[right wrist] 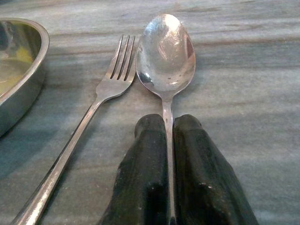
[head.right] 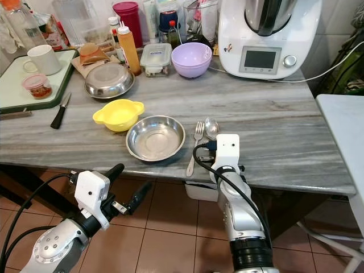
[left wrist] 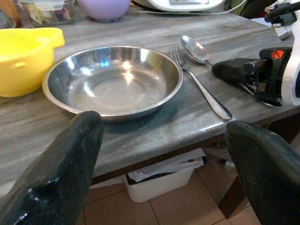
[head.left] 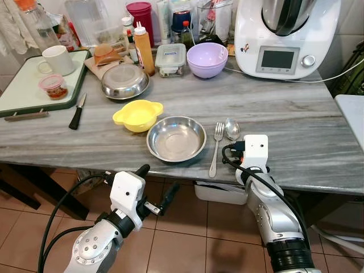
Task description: Setting the table
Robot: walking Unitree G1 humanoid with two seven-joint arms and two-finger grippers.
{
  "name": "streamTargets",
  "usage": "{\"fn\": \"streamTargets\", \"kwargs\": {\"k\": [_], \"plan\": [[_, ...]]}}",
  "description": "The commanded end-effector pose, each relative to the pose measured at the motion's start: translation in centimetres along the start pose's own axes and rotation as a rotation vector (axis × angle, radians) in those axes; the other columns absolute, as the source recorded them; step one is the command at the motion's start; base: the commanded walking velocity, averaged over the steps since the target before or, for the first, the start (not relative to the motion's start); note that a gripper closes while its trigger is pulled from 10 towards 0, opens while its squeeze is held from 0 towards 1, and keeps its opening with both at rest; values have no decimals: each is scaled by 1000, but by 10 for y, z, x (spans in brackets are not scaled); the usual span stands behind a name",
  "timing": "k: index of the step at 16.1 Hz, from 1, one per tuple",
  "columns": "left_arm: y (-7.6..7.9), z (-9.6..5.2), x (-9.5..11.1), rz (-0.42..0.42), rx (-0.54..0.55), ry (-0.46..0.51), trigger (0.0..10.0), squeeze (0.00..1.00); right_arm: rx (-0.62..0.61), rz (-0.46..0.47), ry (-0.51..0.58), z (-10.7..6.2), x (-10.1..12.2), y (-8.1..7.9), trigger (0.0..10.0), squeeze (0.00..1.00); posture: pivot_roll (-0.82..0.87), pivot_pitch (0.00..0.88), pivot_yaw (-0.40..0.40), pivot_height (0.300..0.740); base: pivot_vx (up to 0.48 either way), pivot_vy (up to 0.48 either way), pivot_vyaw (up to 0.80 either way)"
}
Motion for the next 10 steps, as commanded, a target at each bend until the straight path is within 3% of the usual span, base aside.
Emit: {"fn": "streamTargets", "kwargs": {"k": [1, 10], "plan": [[-1, -2, 3, 9, 2, 6, 10000, 0, 1, 7, -42, -1, -11, -1, 10000, 1000, -35, 134, 80, 740, 0, 0, 0], [-3, -2, 3, 8, 3, 7, 10000, 0, -15, 12, -10, 0, -5, 4, 10000, 1000, -38, 129, 85, 740, 0, 0, 0]]}}
Point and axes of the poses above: a point about 5 cm out from each wrist's last joint towards the gripper, its own z axis pointing out of the wrist towards the gripper, its own x axis along the axis of the wrist's last joint, y = z × x, the point moved 1 cm from there along z, pointing out of the wrist towards the gripper, and after that the axes turned 3 degrees about z, right-handed, at the moved point
